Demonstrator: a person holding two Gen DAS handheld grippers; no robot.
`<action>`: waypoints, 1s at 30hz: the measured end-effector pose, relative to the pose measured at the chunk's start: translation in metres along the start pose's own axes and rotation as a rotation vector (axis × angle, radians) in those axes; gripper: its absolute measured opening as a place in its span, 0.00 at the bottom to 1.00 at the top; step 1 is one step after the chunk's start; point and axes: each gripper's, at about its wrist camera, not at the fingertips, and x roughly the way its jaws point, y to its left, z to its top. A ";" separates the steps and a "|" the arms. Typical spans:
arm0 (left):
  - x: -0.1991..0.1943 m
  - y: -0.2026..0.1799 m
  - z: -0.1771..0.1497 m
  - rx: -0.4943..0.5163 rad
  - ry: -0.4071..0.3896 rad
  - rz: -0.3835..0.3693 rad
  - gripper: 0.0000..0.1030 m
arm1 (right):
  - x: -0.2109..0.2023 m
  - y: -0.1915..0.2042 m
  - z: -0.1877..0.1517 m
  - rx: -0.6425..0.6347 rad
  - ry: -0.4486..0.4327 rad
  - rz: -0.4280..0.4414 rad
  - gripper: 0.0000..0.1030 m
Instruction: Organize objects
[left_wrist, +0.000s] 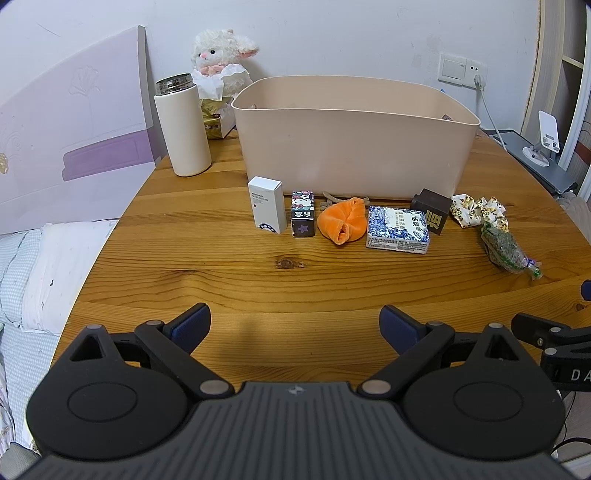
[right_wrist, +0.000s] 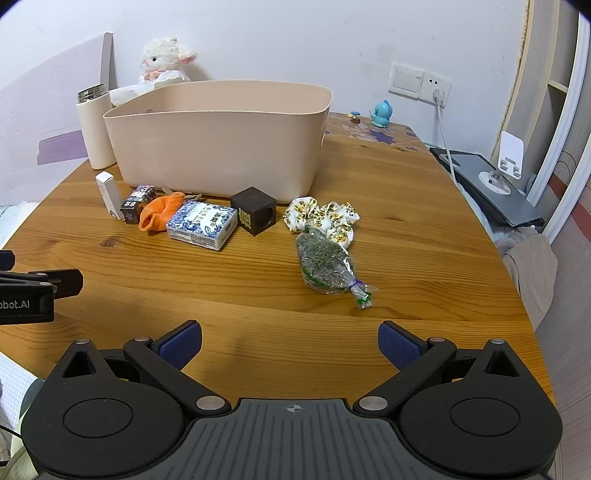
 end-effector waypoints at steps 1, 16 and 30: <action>0.000 0.000 0.000 0.000 0.000 0.000 0.95 | 0.000 -0.001 0.000 0.001 0.000 -0.001 1.00; 0.011 -0.002 0.005 0.013 0.013 0.000 0.95 | 0.015 -0.006 0.010 0.018 0.013 -0.003 1.00; 0.042 0.012 0.024 -0.025 0.010 0.017 0.95 | 0.053 -0.034 0.030 0.050 0.036 -0.027 1.00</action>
